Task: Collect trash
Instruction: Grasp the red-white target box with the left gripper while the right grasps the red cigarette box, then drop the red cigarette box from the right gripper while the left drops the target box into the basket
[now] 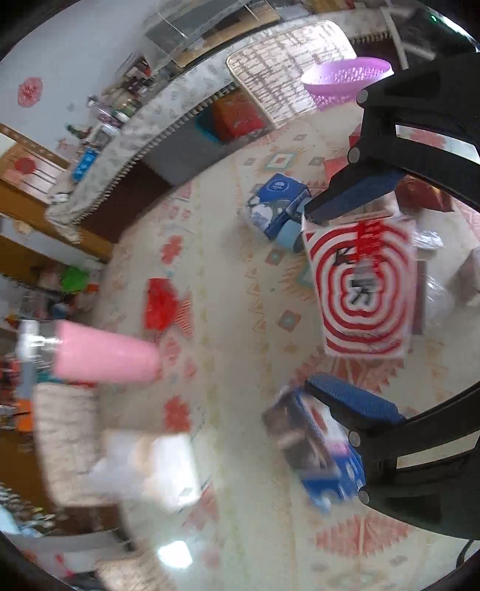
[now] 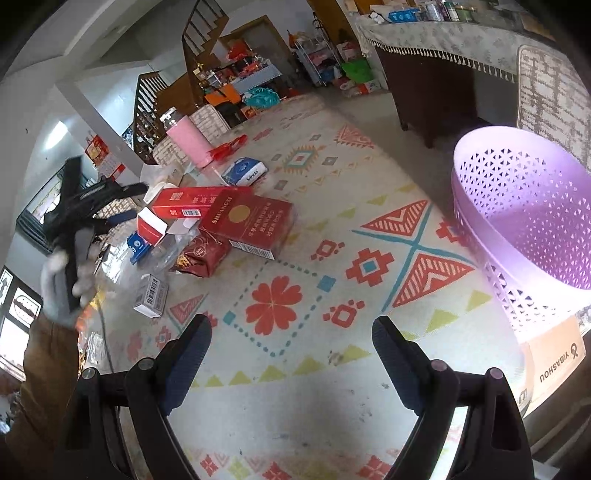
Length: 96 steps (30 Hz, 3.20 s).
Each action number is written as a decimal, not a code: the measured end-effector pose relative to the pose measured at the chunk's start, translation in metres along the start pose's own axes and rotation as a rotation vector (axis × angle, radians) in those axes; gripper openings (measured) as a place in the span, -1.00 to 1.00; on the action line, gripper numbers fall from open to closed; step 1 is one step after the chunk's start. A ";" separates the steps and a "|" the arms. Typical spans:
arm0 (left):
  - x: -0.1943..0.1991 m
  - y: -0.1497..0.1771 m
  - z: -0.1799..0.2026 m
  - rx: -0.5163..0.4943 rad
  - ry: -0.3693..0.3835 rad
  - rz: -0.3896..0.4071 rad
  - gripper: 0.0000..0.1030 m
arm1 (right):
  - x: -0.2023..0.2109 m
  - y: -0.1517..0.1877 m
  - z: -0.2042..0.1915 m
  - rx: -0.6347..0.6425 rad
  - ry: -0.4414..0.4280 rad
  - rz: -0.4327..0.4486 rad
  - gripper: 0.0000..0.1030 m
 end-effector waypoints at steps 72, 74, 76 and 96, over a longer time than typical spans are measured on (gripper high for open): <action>0.095 0.183 0.146 -0.316 0.131 0.109 0.53 | 0.038 -0.026 0.032 0.139 0.104 0.122 0.17; 0.088 0.182 0.166 -0.339 0.147 0.100 0.53 | 0.047 -0.027 0.046 0.109 0.111 0.139 0.17; 0.082 0.180 0.185 -0.357 0.168 0.092 0.53 | 0.057 -0.029 0.061 0.079 0.123 0.159 0.17; -0.043 0.117 0.369 -0.347 0.384 -0.056 0.54 | 0.099 -0.078 0.196 -0.124 0.238 0.247 0.37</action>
Point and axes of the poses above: each gripper's, at about its wrist camera, not at the fingertips, and x roughly against the way its jaws point, z to its right, y to its underside, the point moved 8 cm from there along -x, roughly the way its jaws point, and after that the axes turned 1 degree about x, right-handed, at the moved point
